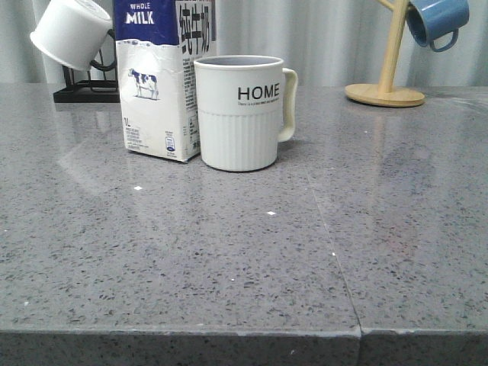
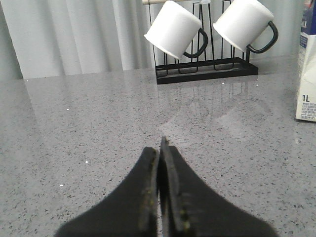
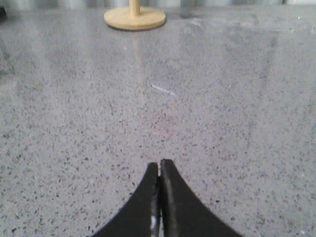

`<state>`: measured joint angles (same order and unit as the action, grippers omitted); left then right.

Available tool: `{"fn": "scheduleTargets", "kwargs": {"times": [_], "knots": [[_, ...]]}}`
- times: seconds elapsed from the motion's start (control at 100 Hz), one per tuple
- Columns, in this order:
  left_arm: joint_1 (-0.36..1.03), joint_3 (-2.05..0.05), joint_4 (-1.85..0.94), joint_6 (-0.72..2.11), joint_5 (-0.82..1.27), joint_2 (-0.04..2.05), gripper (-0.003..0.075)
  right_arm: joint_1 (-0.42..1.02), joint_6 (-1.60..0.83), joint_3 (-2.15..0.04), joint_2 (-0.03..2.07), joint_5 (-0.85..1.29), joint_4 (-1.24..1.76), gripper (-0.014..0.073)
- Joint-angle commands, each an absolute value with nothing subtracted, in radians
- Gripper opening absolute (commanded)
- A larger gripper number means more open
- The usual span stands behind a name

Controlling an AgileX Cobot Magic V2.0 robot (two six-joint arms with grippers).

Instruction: Place milk next to cup

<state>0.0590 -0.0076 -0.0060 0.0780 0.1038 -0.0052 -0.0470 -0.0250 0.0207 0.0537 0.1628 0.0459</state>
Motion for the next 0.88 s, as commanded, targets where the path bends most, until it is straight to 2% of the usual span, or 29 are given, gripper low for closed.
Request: {"fn": "scheduleTargets", "kwargs": {"times": [0.0, 0.87], "knots": [[0.057, 0.051, -0.016, 0.067, 0.026, -0.034, -0.0020, -0.054, -0.057, 0.008, 0.003, 0.058, 0.073, -0.0067], [0.057, 0.051, -0.016, 0.067, 0.026, -0.034, -0.0020, -0.061, -0.053, 0.009, -0.032, 0.037, 0.040, -0.0067]]}}
